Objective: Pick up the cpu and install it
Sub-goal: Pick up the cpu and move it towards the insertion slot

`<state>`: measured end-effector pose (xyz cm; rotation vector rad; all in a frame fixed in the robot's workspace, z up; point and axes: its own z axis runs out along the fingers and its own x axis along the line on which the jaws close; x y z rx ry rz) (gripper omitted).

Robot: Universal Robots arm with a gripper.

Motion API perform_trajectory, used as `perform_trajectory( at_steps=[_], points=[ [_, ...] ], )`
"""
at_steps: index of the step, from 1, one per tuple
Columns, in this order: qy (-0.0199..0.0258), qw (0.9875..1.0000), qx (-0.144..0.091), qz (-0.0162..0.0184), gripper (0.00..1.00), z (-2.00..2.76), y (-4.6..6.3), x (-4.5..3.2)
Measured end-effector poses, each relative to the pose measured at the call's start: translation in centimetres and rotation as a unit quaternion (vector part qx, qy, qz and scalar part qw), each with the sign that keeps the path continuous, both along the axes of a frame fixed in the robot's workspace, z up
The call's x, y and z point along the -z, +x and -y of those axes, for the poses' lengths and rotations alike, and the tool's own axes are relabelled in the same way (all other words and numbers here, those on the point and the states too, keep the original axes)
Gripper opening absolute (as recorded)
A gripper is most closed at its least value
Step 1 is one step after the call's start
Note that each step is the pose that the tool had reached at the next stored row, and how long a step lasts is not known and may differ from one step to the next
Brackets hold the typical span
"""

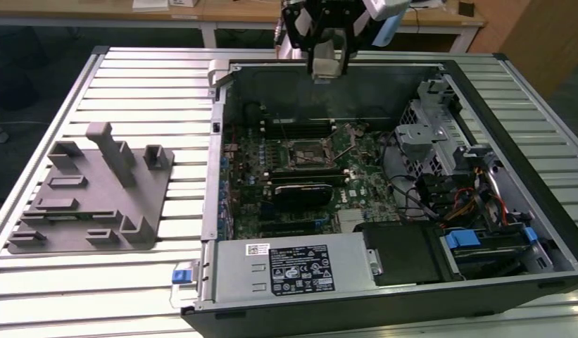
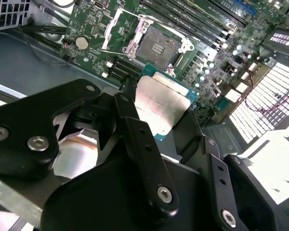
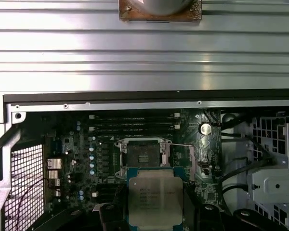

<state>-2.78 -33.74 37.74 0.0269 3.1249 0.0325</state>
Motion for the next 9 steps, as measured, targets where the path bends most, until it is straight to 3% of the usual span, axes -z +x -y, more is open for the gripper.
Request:
perform_trajectory(
  at_steps=[9],
  points=[
    [0.0008, 1.0000, 0.000, 0.0000, 0.55, 0.24, -0.03, 0.87]
  ],
)
